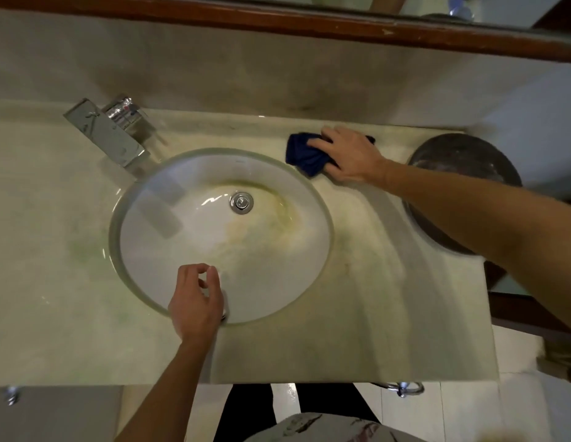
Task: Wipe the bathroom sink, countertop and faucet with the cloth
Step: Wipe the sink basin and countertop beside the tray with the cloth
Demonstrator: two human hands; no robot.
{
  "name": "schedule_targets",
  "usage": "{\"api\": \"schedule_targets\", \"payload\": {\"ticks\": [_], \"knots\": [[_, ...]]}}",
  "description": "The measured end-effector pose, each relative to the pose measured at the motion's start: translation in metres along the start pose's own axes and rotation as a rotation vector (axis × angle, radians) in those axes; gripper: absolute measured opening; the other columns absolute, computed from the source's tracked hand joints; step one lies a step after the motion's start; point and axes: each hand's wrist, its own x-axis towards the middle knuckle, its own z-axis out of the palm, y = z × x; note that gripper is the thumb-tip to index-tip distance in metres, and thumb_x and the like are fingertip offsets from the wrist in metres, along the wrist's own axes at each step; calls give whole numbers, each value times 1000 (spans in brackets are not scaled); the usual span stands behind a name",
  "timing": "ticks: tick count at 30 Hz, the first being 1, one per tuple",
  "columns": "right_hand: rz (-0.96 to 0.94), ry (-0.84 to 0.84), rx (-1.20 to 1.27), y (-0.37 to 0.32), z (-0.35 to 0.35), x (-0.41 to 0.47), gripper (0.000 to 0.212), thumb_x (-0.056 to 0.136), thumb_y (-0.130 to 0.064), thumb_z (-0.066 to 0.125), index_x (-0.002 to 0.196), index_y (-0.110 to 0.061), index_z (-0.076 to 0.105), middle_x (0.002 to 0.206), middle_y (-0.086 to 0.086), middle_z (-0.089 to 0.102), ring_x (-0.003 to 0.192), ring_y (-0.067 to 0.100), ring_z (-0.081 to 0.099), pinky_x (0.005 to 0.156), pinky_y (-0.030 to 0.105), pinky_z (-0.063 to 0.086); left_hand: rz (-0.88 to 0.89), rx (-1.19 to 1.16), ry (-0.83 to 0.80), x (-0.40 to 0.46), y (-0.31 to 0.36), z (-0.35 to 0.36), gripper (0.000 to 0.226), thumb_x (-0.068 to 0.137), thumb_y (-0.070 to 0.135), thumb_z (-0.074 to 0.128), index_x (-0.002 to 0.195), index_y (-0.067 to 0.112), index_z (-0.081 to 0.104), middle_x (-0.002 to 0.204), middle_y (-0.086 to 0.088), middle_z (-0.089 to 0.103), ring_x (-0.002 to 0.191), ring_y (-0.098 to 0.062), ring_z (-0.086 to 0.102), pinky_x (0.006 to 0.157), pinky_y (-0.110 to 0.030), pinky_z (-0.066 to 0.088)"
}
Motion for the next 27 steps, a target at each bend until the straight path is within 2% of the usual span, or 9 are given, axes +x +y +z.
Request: {"api": "schedule_targets", "payload": {"ticks": [4, 9, 14, 17, 19, 22, 24, 25, 27], "knots": [[98, 23, 25, -25, 11, -73, 54, 89, -32, 54, 140, -15, 50, 112, 17, 55, 85, 36, 58, 62, 39, 45, -24, 5, -18, 0, 1, 0, 25, 105, 38, 46, 98, 21, 62, 109, 8, 62, 74, -12, 63, 72, -34, 49], [260, 26, 72, -105, 16, -148, 53, 87, -40, 48, 136, -21, 50, 108, 13, 57, 81, 35, 60, 53, 36, 46, 1, -47, -21, -4, 3, -3, 24, 105, 39, 46, 96, 23, 61, 105, 10, 62, 71, -10, 61, 75, -33, 46], [632, 20, 138, -215, 17, -189, 50, 86, -33, 66, 133, -23, 53, 107, 6, 58, 82, 28, 60, 57, 32, 45, -39, -101, -18, -4, 2, -2, 29, 104, 46, 43, 96, 24, 61, 104, 7, 63, 77, -17, 62, 82, -40, 52], [840, 53, 234, -289, 15, -179, 53, 84, -30, 66, 134, -22, 54, 104, 5, 57, 83, 26, 58, 58, 34, 45, -84, -175, -7, -3, 2, -4, 29, 104, 46, 43, 95, 23, 58, 100, 3, 65, 81, -19, 60, 80, -35, 46], [911, 97, 440, -329, 9, -157, 48, 88, -29, 59, 135, -22, 54, 106, 4, 56, 84, 24, 57, 64, 37, 47, -106, -243, 23, -3, 1, -6, 33, 106, 42, 44, 99, 14, 61, 98, 0, 63, 83, -19, 56, 78, -31, 41], [987, 157, 1081, -347, -7, -122, 28, 97, -25, 56, 125, -22, 60, 108, -1, 60, 88, 18, 61, 75, 37, 49, -152, -341, 55, -1, -2, -8, 40, 109, 36, 42, 103, 4, 65, 100, -7, 64, 87, -16, 52, 78, -25, 34], [1032, 277, 1501, -332, -19, -117, 22, 97, -15, 61, 118, -22, 64, 107, -2, 69, 92, 16, 66, 83, 36, 54, -156, -365, 53, -1, -4, -9, 42, 109, 37, 41, 102, 4, 65, 100, -10, 65, 87, -17, 53, 78, -26, 34], [1025, 349, 1585, -320, -23, -122, 25, 96, -10, 63, 117, -23, 65, 108, -1, 72, 95, 17, 68, 87, 37, 55, -153, -364, 47, -1, -4, -9, 41, 108, 37, 41, 102, 4, 65, 101, -9, 65, 86, -17, 53, 79, -26, 34], [1024, 455, 1494, -288, -31, -141, 29, 92, -11, 67, 115, -29, 67, 110, 0, 74, 102, 21, 70, 92, 39, 55, -136, -355, 45, -2, -4, -9, 39, 108, 37, 42, 102, 6, 65, 102, -8, 66, 85, -16, 53, 79, -27, 36]]}}
